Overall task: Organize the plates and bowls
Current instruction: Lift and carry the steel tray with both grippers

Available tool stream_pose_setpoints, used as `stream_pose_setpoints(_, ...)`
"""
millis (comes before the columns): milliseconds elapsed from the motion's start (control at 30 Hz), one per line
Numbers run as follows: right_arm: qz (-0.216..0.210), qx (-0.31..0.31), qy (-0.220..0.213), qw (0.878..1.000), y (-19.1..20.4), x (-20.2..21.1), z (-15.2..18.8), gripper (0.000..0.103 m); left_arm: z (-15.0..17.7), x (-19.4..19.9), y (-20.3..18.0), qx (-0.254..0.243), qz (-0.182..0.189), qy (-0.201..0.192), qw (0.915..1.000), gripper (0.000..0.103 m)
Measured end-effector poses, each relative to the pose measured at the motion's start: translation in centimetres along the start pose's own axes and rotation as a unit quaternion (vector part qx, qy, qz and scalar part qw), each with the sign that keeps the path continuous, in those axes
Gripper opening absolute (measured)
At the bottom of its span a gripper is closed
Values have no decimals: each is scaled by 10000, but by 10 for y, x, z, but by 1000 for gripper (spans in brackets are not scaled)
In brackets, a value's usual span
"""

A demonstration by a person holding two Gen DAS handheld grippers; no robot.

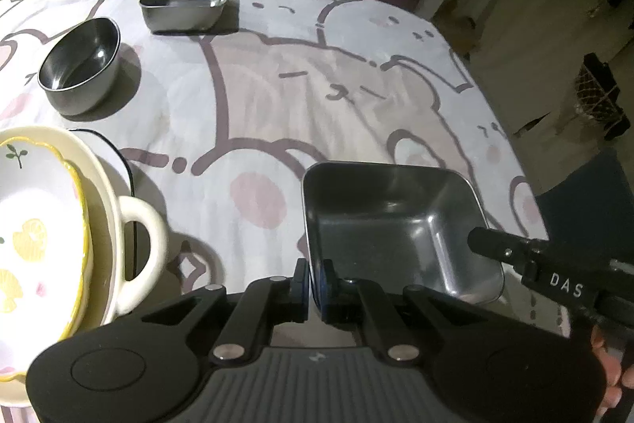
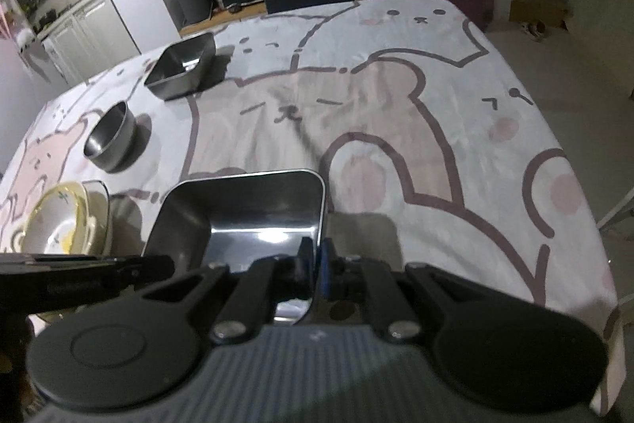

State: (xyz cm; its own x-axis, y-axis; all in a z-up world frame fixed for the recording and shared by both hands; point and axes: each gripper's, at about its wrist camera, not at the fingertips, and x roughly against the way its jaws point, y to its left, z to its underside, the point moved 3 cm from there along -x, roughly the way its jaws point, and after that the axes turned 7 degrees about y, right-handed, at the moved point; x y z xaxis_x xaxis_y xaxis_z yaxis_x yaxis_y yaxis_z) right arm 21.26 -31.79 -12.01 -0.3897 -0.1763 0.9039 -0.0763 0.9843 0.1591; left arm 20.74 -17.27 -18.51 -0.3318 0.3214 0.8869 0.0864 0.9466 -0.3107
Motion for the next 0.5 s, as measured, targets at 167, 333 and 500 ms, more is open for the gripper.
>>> stream_pose_setpoints(167,-8,24,132,9999,3,-12,-4,5,-1,-4,5,54,-31,53,10000,5)
stream_pose_setpoints(333,17,6,215,9998,2,-17,-5,5,-2,-9,5,-17,-36,138,9999,5)
stream_pose_setpoints(500,58,-21,333,9994,1,-20,-5,5,-1,-12,4,-102,-56,209,9997,6)
